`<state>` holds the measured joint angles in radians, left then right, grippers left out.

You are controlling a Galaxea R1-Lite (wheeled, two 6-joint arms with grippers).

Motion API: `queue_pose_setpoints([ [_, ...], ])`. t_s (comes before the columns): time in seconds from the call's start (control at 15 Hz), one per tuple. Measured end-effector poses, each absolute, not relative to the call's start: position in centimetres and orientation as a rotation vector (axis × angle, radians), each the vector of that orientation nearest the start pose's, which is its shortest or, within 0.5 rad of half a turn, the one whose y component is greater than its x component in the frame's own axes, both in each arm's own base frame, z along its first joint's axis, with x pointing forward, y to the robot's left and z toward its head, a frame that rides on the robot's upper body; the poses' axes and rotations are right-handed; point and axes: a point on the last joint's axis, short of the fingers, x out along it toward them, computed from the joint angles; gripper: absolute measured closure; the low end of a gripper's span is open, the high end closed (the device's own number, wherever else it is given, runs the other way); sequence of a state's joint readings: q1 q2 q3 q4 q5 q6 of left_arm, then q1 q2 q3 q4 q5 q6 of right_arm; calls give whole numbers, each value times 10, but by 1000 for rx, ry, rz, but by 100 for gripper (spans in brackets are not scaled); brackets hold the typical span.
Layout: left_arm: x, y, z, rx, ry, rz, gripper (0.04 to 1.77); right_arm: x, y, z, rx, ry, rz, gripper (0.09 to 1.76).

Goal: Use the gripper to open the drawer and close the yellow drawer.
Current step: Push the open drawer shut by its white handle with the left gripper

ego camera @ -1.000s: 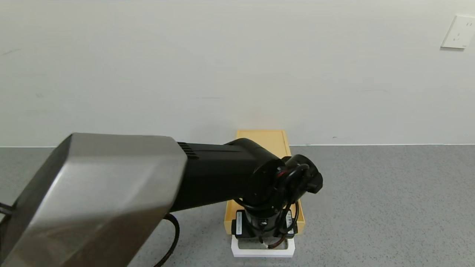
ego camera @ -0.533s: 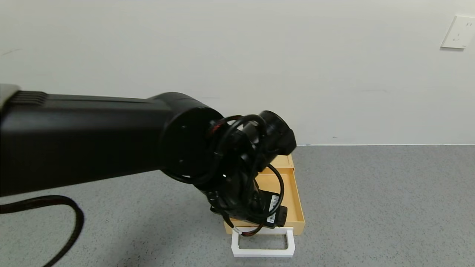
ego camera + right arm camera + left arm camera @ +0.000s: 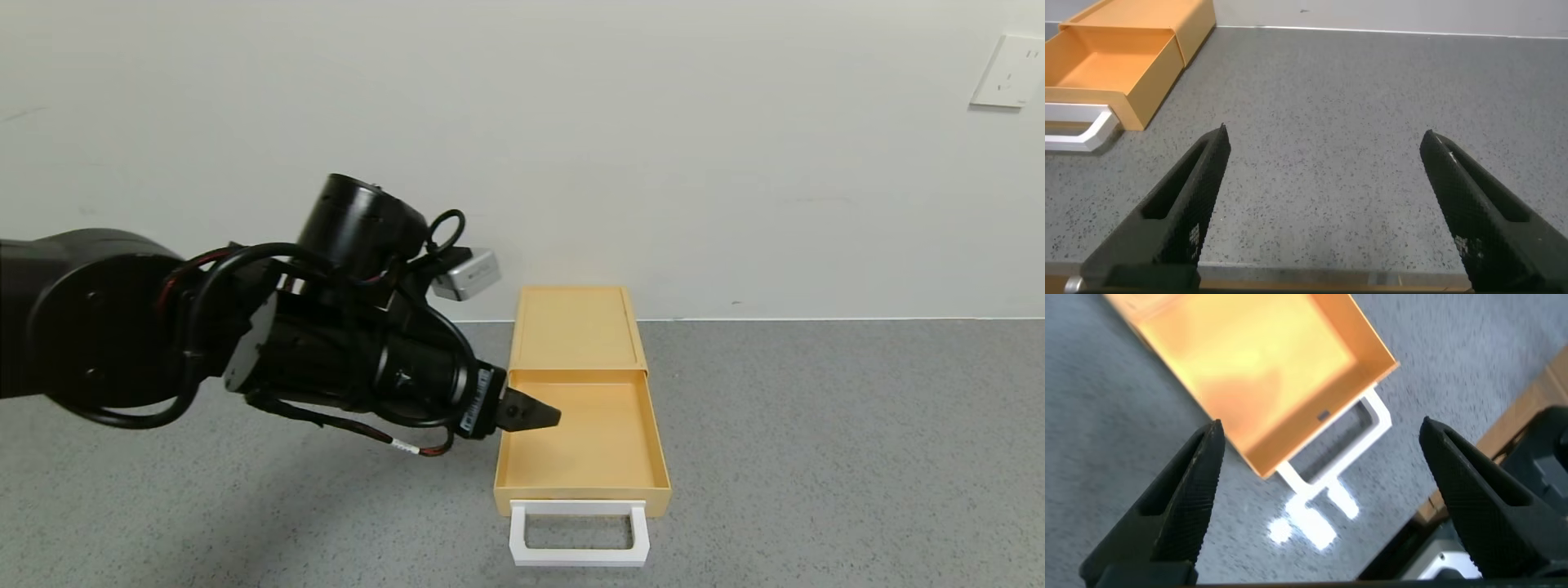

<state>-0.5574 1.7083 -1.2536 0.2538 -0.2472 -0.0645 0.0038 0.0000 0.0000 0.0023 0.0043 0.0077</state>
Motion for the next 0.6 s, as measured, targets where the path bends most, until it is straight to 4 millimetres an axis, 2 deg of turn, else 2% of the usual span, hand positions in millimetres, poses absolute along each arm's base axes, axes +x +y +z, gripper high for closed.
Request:
queue_pose_setpoints([
  [0.27, 251, -130, 220, 28, 637, -779, 9, -23, 0, 75, 8, 2, 8, 14],
  [0.6, 246, -119, 221, 17, 628, -751, 9, -23, 0, 75, 8, 2, 9, 14],
])
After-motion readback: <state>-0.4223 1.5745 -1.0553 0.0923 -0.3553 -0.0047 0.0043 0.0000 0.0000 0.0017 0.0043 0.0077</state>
